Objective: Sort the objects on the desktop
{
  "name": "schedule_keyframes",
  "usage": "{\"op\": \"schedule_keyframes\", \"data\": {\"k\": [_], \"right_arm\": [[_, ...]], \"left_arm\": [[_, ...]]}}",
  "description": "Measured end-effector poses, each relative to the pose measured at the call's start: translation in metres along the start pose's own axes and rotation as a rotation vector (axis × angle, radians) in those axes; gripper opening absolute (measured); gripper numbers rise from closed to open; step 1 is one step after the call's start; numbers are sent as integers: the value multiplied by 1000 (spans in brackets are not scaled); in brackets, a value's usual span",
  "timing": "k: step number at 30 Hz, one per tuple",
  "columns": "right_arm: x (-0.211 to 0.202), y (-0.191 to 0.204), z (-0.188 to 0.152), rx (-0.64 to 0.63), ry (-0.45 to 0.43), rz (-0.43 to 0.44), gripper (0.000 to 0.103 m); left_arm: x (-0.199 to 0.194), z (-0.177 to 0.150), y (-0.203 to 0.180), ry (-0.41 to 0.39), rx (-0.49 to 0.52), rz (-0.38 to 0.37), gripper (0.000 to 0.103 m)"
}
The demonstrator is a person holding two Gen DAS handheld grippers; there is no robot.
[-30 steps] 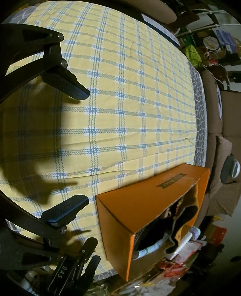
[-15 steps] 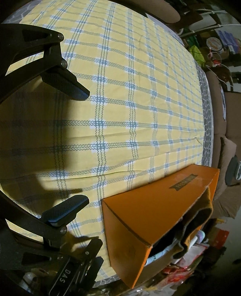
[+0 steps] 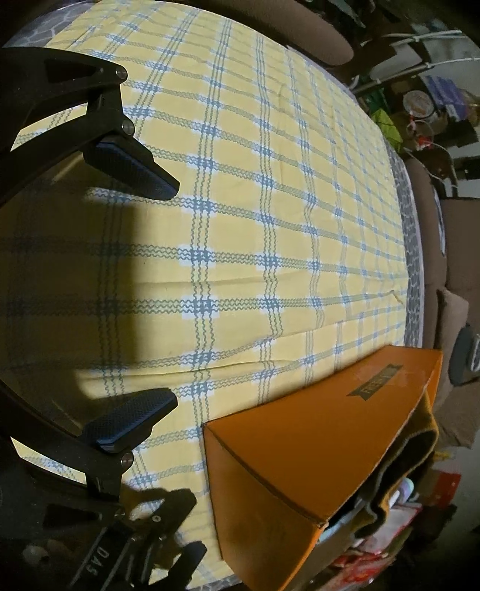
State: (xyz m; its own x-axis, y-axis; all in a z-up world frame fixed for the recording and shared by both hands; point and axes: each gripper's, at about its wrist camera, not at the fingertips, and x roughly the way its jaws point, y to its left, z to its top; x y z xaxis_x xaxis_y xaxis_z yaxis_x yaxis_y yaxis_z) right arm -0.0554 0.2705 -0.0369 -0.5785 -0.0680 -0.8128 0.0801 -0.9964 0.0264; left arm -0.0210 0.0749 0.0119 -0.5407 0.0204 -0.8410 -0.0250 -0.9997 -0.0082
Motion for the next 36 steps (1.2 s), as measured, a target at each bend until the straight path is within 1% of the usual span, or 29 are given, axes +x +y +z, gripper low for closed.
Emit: {"op": "schedule_keyframes", "data": {"k": [2, 5, 7, 8, 36], "right_arm": [[0, -4, 0, 16, -3, -2, 97], [4, 2, 4, 6, -6, -17, 99], [5, 5, 2, -7, -9, -26, 102], [6, 6, 2, -12, -11, -32, 102], [7, 7, 3, -11, -14, -40, 103]], "left_arm": [[1, 0, 0, -6, -1, 10, 103], [2, 1, 0, -15, -18, 23, 103], [1, -1, -1, -32, -23, 32, 103], [1, -3, -1, -40, -24, 33, 103], [0, -3, -1, -39, -30, 29, 103]]}}
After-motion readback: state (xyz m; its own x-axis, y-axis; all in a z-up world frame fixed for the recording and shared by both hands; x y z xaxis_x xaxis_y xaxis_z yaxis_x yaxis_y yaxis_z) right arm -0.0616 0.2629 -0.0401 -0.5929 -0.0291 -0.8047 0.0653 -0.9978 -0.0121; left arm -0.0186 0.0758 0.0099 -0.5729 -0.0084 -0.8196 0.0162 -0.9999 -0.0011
